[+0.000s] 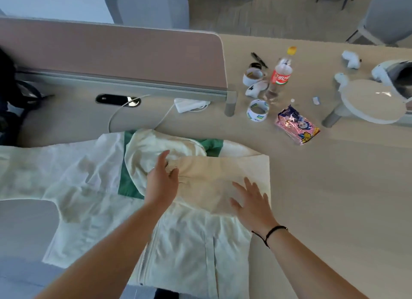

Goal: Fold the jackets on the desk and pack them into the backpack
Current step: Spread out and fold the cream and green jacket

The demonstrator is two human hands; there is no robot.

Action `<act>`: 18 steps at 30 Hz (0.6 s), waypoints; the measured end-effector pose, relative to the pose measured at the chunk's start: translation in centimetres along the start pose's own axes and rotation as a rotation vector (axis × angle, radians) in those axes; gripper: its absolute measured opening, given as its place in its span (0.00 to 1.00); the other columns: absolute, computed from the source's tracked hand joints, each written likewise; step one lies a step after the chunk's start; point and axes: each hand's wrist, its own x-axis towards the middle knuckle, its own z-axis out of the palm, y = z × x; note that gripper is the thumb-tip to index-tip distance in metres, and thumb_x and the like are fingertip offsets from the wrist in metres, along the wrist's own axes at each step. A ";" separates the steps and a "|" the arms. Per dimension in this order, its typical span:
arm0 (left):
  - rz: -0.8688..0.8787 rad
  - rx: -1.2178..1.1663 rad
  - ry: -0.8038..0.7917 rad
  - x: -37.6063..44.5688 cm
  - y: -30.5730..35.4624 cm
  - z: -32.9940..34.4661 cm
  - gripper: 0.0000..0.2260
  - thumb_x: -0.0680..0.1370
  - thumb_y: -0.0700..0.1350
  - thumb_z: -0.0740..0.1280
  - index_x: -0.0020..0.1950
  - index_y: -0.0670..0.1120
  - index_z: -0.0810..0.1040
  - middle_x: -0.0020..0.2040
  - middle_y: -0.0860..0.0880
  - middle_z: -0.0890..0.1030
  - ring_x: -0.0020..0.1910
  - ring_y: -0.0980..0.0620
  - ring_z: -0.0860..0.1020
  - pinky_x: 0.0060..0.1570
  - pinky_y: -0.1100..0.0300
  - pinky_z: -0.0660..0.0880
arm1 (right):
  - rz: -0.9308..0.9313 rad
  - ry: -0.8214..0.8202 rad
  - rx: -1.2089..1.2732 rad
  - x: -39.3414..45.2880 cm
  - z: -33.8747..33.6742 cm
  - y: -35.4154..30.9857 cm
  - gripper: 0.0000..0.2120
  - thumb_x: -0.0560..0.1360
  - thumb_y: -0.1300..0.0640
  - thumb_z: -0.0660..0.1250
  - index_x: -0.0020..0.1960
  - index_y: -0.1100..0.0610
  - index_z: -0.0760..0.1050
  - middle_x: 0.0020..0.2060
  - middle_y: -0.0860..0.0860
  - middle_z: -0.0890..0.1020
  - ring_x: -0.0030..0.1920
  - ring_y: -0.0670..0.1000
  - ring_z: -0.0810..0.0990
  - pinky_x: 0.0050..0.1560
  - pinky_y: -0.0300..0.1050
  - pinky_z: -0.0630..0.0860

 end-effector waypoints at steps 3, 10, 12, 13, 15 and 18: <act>-0.005 0.030 0.017 3.0 -5.0 -5.3 0.24 0.80 0.42 0.66 0.75 0.55 0.67 0.65 0.42 0.79 0.59 0.42 0.79 0.52 0.55 0.74 | 0.091 -0.071 -0.108 1.3 2.7 -4.7 0.29 0.83 0.39 0.51 0.81 0.40 0.45 0.81 0.50 0.40 0.80 0.62 0.40 0.78 0.63 0.44; -0.040 0.025 -0.059 8.4 -13.0 -10.3 0.22 0.80 0.43 0.68 0.73 0.51 0.70 0.63 0.42 0.80 0.60 0.40 0.78 0.52 0.55 0.70 | 0.253 -0.100 -0.119 1.9 6.7 -10.1 0.30 0.83 0.38 0.49 0.80 0.39 0.41 0.81 0.48 0.37 0.80 0.60 0.39 0.78 0.64 0.44; -0.039 0.021 -0.078 9.2 -14.0 -10.6 0.21 0.80 0.43 0.67 0.73 0.51 0.70 0.63 0.42 0.80 0.60 0.40 0.78 0.52 0.54 0.70 | 0.274 -0.109 -0.108 1.4 6.9 -10.4 0.30 0.83 0.38 0.50 0.80 0.38 0.41 0.81 0.48 0.37 0.80 0.59 0.38 0.78 0.63 0.43; -0.041 0.016 -0.081 9.5 -14.5 -10.6 0.21 0.80 0.43 0.67 0.74 0.51 0.70 0.63 0.41 0.80 0.60 0.40 0.78 0.52 0.54 0.70 | 0.282 -0.114 -0.106 1.2 6.8 -10.3 0.30 0.83 0.38 0.50 0.80 0.38 0.40 0.81 0.48 0.37 0.80 0.58 0.38 0.78 0.62 0.43; -0.064 -0.015 -0.083 10.0 -15.2 -10.6 0.21 0.81 0.43 0.66 0.74 0.51 0.69 0.63 0.40 0.80 0.61 0.39 0.77 0.55 0.51 0.72 | 0.297 -0.119 -0.114 0.7 6.6 -10.0 0.30 0.83 0.39 0.51 0.80 0.38 0.40 0.81 0.48 0.37 0.80 0.56 0.38 0.78 0.61 0.43; -0.121 0.007 -0.055 10.0 -16.0 -10.6 0.22 0.81 0.43 0.65 0.75 0.51 0.68 0.66 0.39 0.78 0.63 0.37 0.76 0.57 0.46 0.73 | 0.309 -0.095 -0.110 0.3 6.1 -9.6 0.30 0.83 0.39 0.51 0.80 0.39 0.41 0.81 0.50 0.38 0.81 0.53 0.38 0.79 0.59 0.42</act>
